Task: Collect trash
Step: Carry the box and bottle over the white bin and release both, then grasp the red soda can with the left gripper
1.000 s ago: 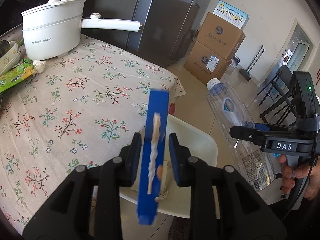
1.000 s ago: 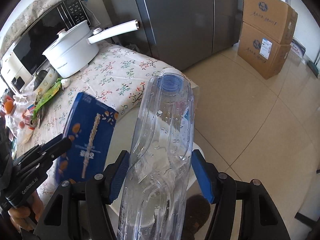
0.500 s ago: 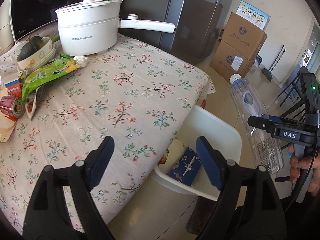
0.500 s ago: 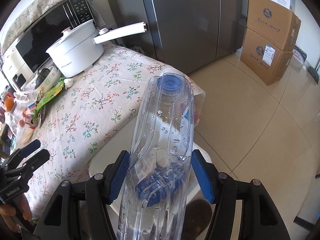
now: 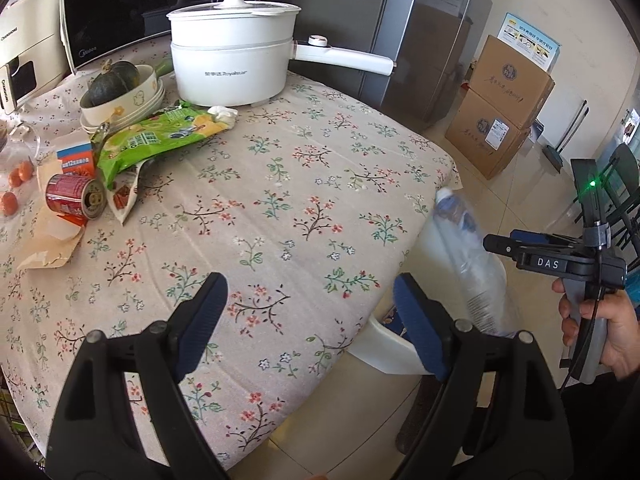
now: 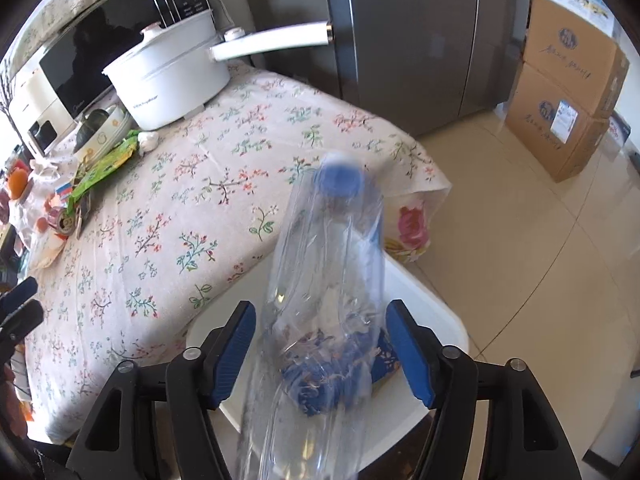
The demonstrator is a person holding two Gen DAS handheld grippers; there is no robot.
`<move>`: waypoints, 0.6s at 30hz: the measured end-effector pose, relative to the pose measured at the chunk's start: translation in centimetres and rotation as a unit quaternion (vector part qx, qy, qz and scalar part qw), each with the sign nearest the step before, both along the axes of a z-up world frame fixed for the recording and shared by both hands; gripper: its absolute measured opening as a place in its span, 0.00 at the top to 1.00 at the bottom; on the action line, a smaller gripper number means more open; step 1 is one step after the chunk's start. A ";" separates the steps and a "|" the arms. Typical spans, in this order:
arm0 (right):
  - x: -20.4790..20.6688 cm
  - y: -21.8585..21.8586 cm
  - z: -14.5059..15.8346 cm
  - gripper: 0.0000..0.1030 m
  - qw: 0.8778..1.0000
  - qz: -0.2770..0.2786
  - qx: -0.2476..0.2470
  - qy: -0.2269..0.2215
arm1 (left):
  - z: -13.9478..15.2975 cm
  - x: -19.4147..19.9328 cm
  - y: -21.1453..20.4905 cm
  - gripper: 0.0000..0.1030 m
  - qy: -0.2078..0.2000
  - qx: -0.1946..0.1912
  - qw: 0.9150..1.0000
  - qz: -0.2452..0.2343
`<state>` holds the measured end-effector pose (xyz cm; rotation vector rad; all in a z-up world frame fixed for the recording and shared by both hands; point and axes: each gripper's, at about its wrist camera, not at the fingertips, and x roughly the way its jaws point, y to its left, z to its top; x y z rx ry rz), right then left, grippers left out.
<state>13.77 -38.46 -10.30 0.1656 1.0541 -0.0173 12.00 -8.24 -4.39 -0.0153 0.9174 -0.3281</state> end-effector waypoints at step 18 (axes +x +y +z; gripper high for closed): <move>-0.2 1.9 2.4 0.21 1.000 0.011 0.015 -0.021 | 1.0 0.0 5.7 0.18 0.003 -0.013 0.999 0.052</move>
